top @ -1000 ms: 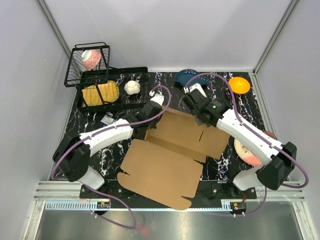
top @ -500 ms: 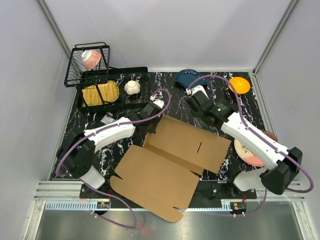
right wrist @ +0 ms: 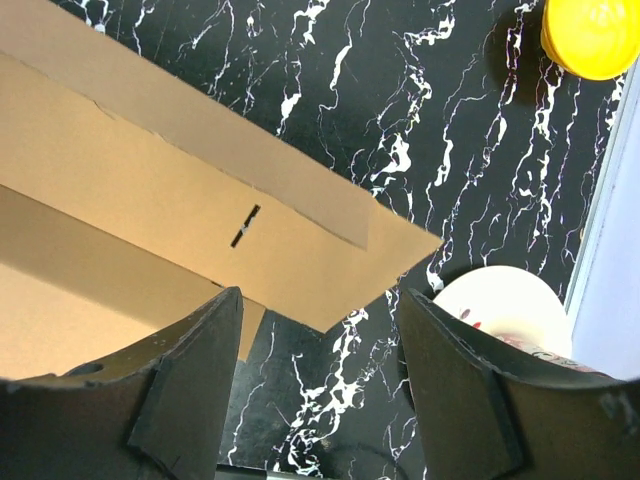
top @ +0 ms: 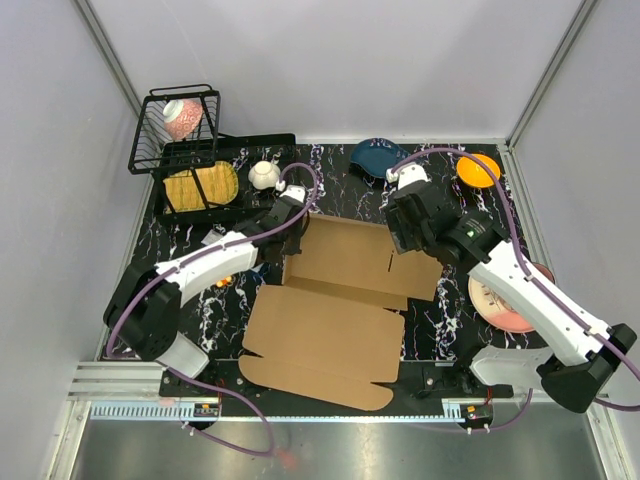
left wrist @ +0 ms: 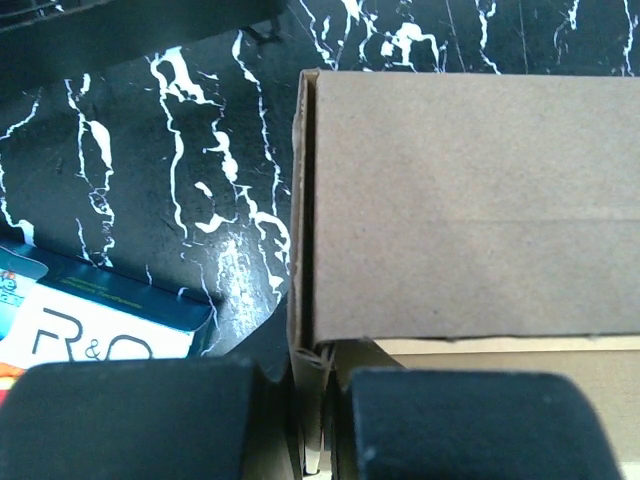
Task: Fold the paper box
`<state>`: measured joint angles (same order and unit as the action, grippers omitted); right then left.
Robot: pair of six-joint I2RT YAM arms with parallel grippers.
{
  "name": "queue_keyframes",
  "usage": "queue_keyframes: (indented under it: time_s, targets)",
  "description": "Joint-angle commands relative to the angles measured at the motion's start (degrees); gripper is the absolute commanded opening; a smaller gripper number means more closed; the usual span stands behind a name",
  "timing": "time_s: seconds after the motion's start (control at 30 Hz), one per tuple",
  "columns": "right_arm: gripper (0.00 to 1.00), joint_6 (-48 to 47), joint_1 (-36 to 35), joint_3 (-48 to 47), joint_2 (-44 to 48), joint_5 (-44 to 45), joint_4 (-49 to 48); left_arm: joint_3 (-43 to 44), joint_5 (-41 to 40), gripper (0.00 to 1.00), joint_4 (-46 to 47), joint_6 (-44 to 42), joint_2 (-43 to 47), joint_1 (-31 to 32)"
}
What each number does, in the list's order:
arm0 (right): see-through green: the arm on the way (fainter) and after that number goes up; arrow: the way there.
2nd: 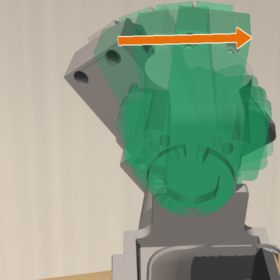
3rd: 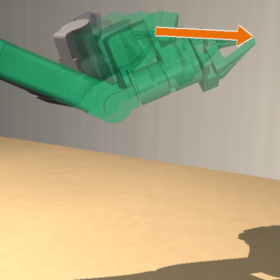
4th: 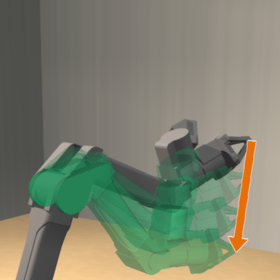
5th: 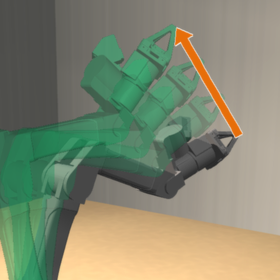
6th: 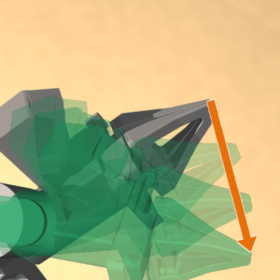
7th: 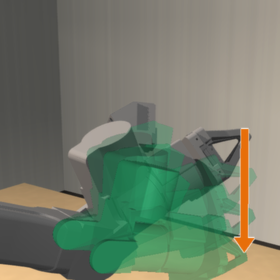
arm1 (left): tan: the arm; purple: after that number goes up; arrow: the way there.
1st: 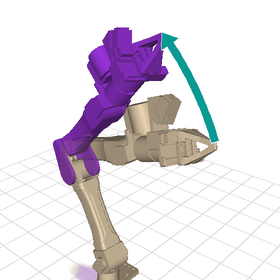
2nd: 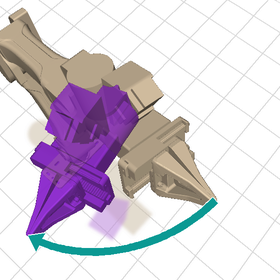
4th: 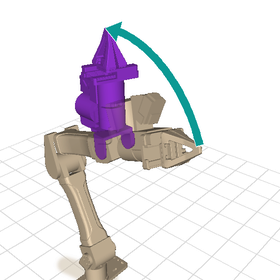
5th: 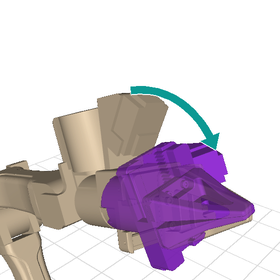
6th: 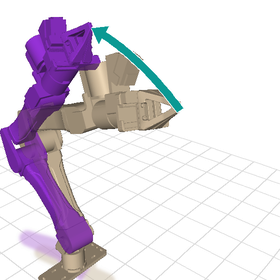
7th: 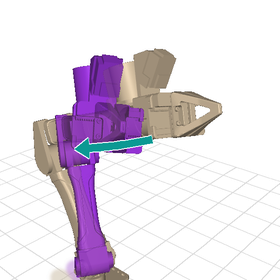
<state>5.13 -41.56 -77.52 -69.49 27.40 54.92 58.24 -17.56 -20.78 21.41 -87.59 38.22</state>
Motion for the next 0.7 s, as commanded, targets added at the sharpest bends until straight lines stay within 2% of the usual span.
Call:
queue_keyframes:
  time_s: [0.0,0.1,0.2,0.4,0.47,0.5,0.6,0.67]
  targets:
    - [0.7,-2.0,0.3,1.5,-0.3,-0.4,-2.1,4.3,2.5,0.0,-1.0,0.1,0.1,-2.2]
    - [0.71,-1.8,0.3,3.1,-1.6,0.8,-3.1,4.2,3.1,0.0,-1.4,0.1,0.4,-2.5]
    - [0.7,4.1,0.7,4.4,-1.4,6.3,-4.6,2.9,2.9,0.0,-0.7,0.6,1.4,-2.6]
    - [0.64,15.3,5.7,13.0,6.5,1.0,-15.3,-0.9,2.3,0.0,2.0,1.1,4.0,-2.6]
    - [0.59,17.8,8.1,14.7,8.0,0.1,-15.8,-1.5,1.8,0.0,2.5,1.1,4.7,-2.6]
    - [0.52,20.2,8.9,15.5,8.7,-0.3,-17.2,-2.1,1.7,0.0,2.7,1.3,5.0,-2.6]
    - [0.41,24.7,12.9,20.5,12.4,-4.8,-22.1,-3.9,1.7,0.0,4.2,1.9,6.3,-2.5]
    - [0.37,26.9,15.1,23.9,14.0,-7.4,-24.4,-4.9,1.7,0.0,5.7,2.1,7.4,-2.6]
